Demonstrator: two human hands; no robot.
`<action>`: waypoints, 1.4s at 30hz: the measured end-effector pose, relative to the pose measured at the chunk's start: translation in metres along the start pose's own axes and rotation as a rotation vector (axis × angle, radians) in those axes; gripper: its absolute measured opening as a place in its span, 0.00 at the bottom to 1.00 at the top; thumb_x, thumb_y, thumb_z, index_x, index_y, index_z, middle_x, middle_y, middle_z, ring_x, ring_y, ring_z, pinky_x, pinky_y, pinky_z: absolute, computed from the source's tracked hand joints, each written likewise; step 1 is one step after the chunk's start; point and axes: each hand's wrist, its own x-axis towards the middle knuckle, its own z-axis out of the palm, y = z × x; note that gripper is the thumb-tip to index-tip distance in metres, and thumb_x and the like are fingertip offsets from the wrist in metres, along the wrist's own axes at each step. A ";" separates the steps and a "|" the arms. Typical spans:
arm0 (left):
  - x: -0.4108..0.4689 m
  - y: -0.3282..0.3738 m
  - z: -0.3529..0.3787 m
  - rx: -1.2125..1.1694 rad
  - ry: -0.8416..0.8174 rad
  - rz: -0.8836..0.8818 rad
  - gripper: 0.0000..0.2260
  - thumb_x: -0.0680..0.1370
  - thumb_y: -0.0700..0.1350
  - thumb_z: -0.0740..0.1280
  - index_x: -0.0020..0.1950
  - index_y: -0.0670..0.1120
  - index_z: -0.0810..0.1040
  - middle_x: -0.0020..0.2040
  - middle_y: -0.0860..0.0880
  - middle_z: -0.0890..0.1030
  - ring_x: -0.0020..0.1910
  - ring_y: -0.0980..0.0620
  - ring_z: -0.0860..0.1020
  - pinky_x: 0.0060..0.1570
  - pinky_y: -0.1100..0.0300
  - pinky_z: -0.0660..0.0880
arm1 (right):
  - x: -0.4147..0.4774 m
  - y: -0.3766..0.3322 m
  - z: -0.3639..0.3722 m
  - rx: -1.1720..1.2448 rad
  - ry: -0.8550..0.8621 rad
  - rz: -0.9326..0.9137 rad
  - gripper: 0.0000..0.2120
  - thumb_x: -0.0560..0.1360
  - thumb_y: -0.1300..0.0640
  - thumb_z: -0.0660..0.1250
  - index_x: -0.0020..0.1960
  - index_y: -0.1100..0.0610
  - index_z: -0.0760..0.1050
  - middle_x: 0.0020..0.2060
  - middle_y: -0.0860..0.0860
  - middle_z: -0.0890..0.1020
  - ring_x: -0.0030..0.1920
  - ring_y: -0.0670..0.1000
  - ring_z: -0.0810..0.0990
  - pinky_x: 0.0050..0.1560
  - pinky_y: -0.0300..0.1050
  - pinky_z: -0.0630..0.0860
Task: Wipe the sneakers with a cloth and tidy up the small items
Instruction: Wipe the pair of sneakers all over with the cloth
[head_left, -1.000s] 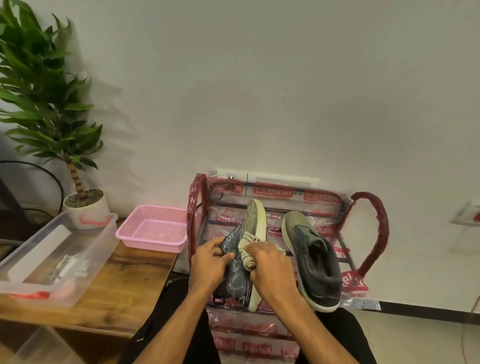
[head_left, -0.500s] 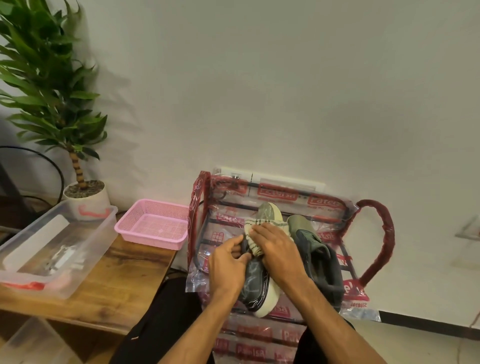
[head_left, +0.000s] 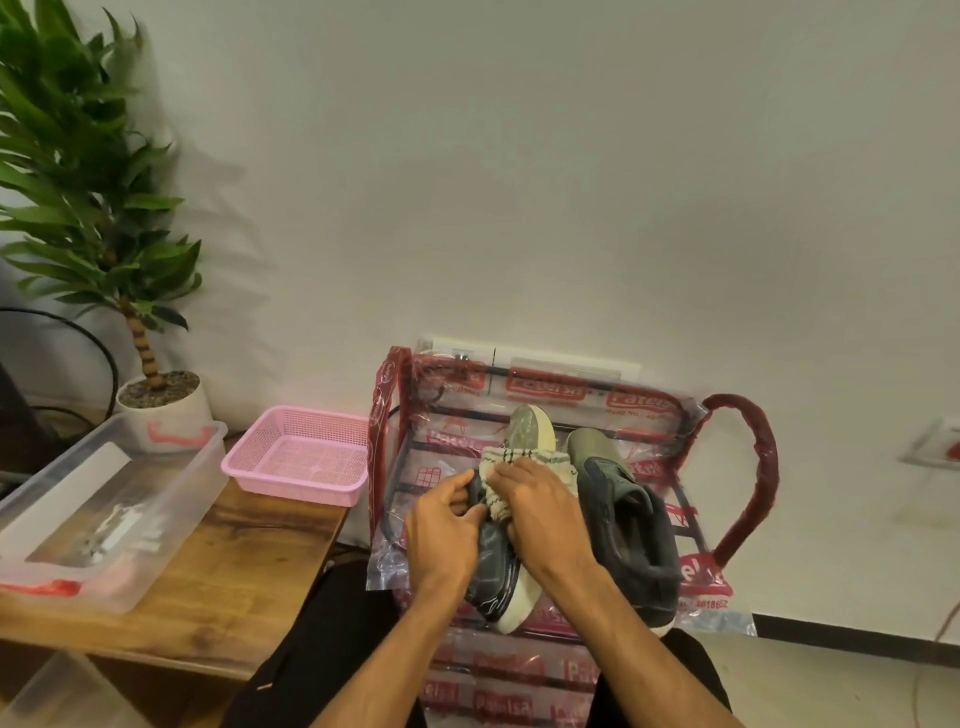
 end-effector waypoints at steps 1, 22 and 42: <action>0.000 -0.001 -0.002 0.004 -0.003 -0.003 0.20 0.73 0.35 0.73 0.64 0.47 0.79 0.49 0.53 0.84 0.41 0.66 0.77 0.40 0.78 0.73 | -0.005 -0.001 0.000 0.017 0.003 -0.020 0.18 0.67 0.68 0.70 0.56 0.58 0.81 0.54 0.52 0.83 0.59 0.55 0.79 0.61 0.50 0.75; -0.031 -0.018 -0.017 0.835 -0.325 0.488 0.29 0.81 0.65 0.49 0.78 0.51 0.60 0.79 0.48 0.56 0.79 0.52 0.50 0.74 0.60 0.55 | -0.010 0.024 0.007 -0.064 0.032 -0.230 0.18 0.63 0.60 0.74 0.53 0.56 0.83 0.52 0.49 0.84 0.55 0.52 0.81 0.54 0.46 0.79; -0.033 -0.023 -0.012 0.793 -0.308 0.435 0.34 0.77 0.67 0.46 0.77 0.50 0.60 0.79 0.48 0.58 0.78 0.53 0.53 0.73 0.61 0.58 | -0.018 0.024 -0.006 -0.032 -0.074 -0.241 0.21 0.59 0.62 0.78 0.51 0.56 0.84 0.51 0.50 0.85 0.53 0.53 0.82 0.52 0.47 0.80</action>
